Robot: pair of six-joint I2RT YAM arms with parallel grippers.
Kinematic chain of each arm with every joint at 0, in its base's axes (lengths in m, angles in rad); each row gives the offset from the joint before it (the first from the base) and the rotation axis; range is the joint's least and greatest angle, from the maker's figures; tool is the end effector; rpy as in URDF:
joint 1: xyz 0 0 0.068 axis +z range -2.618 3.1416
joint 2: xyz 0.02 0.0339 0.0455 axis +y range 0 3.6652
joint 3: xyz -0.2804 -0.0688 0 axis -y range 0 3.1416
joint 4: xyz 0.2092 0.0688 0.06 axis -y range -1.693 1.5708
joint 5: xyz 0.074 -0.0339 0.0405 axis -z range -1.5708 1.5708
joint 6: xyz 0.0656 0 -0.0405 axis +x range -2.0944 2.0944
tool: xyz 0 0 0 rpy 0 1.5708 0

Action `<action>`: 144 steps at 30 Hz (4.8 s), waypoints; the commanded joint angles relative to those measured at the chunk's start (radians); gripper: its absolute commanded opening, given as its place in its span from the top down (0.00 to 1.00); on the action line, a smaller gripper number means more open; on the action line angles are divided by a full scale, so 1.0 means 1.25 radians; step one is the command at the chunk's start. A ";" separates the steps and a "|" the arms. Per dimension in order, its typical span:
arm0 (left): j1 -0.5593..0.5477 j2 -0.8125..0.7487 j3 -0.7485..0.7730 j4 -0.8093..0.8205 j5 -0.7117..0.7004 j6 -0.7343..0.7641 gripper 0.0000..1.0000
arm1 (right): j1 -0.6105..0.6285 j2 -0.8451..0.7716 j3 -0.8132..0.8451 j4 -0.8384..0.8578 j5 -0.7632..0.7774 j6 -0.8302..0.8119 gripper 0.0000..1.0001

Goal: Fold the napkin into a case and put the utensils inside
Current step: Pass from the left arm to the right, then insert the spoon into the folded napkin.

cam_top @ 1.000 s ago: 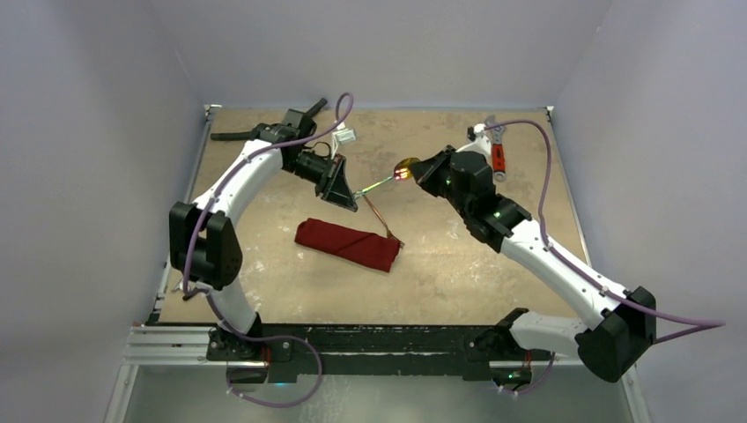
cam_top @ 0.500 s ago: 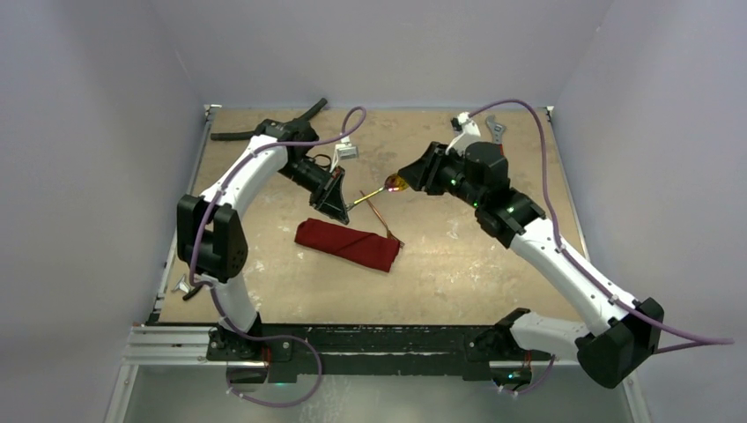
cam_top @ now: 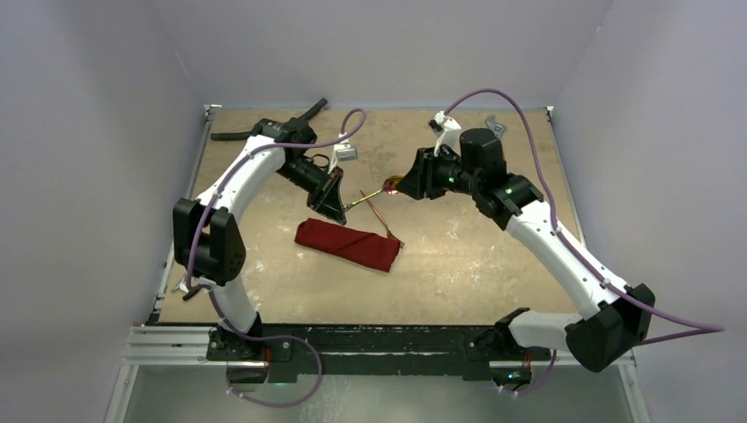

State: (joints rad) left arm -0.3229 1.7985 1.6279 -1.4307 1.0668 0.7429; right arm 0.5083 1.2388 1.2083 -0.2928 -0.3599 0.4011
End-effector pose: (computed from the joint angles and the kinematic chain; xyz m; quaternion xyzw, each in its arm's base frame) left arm 0.2629 -0.1485 0.3046 0.4307 0.7455 -0.5000 0.0931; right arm 0.2228 0.1506 0.3892 -0.1472 0.7918 0.3829 0.4525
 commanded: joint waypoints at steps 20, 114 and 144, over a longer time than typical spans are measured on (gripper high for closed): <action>0.003 -0.051 0.013 0.028 -0.037 0.000 0.51 | -0.002 0.045 0.032 0.016 -0.031 -0.029 1.00; 0.128 0.026 -0.416 0.610 -0.473 -0.171 1.00 | 0.295 0.171 -0.363 0.161 0.465 0.997 1.00; 0.128 0.022 -0.395 0.567 -0.453 -0.155 1.00 | 0.307 0.244 -0.360 0.215 0.574 0.995 1.00</action>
State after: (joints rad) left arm -0.1635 1.8046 1.1278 -0.6830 0.4820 0.5194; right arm 0.8948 1.5024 0.7223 -0.0216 0.2665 1.6382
